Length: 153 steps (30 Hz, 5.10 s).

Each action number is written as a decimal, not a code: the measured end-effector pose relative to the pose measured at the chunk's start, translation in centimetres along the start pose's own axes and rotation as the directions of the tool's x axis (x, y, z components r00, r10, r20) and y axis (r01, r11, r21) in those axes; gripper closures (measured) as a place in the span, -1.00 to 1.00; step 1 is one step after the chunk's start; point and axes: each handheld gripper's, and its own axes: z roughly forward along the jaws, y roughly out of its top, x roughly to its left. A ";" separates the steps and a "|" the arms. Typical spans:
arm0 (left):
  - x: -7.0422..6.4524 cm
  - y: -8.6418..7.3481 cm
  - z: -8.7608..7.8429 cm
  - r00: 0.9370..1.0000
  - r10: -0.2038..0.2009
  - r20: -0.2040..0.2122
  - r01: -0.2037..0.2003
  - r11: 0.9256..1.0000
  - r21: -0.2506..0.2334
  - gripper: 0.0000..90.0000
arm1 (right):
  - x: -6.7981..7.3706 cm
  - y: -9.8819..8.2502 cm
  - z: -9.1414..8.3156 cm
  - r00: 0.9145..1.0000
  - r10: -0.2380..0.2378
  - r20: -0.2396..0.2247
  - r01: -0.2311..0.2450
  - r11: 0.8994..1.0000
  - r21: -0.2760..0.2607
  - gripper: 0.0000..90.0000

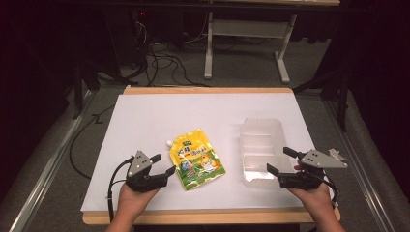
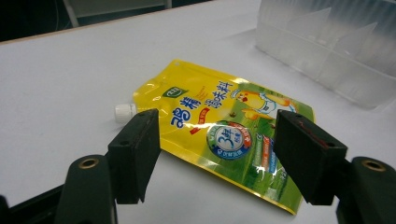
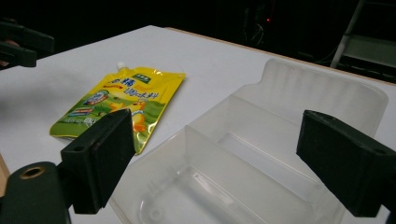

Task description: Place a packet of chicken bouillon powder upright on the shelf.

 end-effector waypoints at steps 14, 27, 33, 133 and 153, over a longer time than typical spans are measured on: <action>0.1 -0.1 0.2 1.000 -0.007 0.016 0.007 1.000 0.020 -0.22 | -0.2 -0.1 -0.1 1.000 0.021 0.007 -0.020 1.000 -0.014 -0.78; 0.0 -0.2 0.3 1.000 -0.012 0.027 0.011 1.000 0.021 -0.24 | 0.2 -0.1 0.1 1.000 0.012 0.001 -0.012 1.000 -0.006 -0.78; -0.2 -0.1 0.3 0.999 -0.007 0.031 0.007 1.000 0.011 -0.26 | 0.2 -0.1 0.1 1.000 0.013 -0.003 -0.013 1.000 -0.013 -0.81; 6.6 -1.2 8.8 0.915 -0.399 0.065 0.378 0.902 0.209 0.94 | 0.9 -0.2 1.1 1.000 -0.008 -0.029 0.009 1.000 0.030 -0.65; 3.7 1.2 6.3 0.977 -0.206 0.043 0.205 0.978 0.026 1.00 | 1.0 -0.2 0.9 1.000 -0.013 -0.028 0.013 1.000 0.020 -0.65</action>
